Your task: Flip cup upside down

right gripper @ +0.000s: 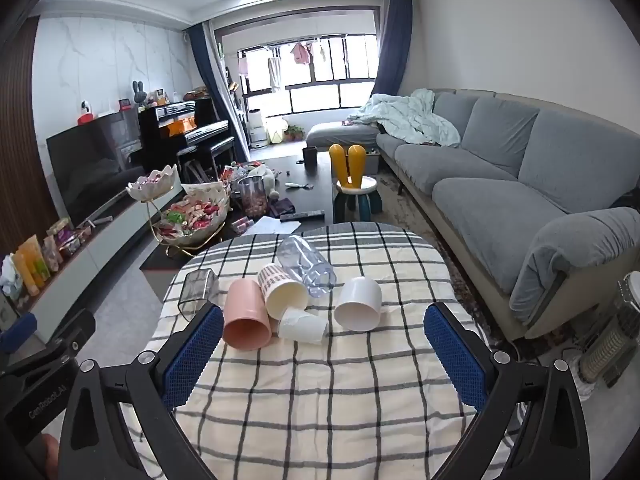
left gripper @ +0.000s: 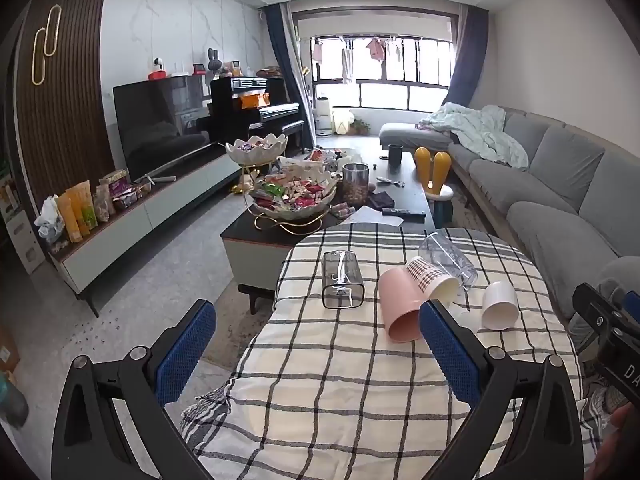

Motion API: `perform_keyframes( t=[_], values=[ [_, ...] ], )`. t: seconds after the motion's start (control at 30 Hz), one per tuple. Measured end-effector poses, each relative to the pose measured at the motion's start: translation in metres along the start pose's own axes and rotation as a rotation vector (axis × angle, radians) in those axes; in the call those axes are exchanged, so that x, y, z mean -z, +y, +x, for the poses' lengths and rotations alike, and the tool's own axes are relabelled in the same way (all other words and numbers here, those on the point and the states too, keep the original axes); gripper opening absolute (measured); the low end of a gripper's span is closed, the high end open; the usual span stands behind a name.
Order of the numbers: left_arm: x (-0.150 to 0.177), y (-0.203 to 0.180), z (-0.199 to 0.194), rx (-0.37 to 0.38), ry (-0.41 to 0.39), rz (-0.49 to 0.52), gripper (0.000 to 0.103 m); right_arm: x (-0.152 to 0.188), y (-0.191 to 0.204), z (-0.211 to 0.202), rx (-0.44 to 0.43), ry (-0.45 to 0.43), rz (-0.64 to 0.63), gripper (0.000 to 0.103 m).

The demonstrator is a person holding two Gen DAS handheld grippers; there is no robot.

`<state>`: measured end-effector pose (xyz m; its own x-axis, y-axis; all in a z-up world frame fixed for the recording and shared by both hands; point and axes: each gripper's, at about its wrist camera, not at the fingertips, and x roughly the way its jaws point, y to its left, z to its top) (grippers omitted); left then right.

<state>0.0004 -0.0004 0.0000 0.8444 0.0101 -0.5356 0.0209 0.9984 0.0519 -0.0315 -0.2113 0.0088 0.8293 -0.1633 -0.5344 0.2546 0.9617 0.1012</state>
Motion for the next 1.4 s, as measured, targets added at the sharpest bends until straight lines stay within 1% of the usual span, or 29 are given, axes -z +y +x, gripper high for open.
perform_keyframes(
  t=[0.13, 0.43, 1.4],
  values=[
    [0.0, 0.0008, 0.0, 0.011, -0.001, -0.014, 0.103, 0.0001, 0.0002, 0.0001, 0.003, 0.005, -0.003, 0.101],
    [0.0007, -0.0044, 0.0008, 0.011, -0.007, -0.012, 0.103, 0.0004, 0.0003, -0.0003, 0.003, 0.004, -0.003, 0.101],
    [-0.0003, -0.0015, -0.0043, 0.009, -0.013, -0.013, 0.103, -0.0008, 0.0009, 0.0023, 0.0, 0.006, 0.0, 0.101]
  ],
)
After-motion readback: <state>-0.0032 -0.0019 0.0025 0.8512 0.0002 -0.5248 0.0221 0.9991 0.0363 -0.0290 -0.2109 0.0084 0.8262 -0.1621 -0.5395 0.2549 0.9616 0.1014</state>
